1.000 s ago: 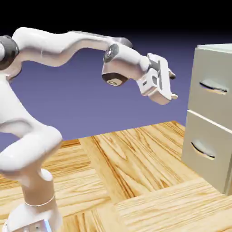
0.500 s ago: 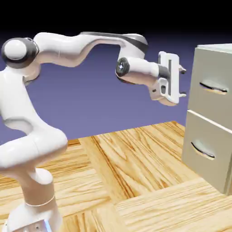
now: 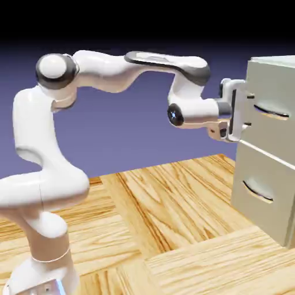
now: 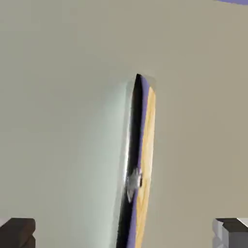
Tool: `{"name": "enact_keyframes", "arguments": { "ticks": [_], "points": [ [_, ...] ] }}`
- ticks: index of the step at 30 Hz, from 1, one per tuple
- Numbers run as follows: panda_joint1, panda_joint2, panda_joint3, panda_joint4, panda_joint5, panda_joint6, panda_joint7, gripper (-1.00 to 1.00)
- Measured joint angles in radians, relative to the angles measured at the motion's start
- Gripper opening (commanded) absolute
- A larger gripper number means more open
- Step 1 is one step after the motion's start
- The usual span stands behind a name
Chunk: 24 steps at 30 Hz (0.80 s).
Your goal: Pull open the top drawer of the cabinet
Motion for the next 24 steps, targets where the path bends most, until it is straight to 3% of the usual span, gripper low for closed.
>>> {"name": "enact_keyframes", "arguments": {
  "ticks": [8,9,24],
  "points": [
    [-0.211,-0.063,0.157,0.179,0.037,0.026,0.059,1.0],
    [-0.247,-0.075,0.182,0.211,0.035,0.032,0.072,-1.0],
    [0.224,-0.029,-0.189,-0.192,0.034,-0.053,0.004,-1.0]
  ]
}}
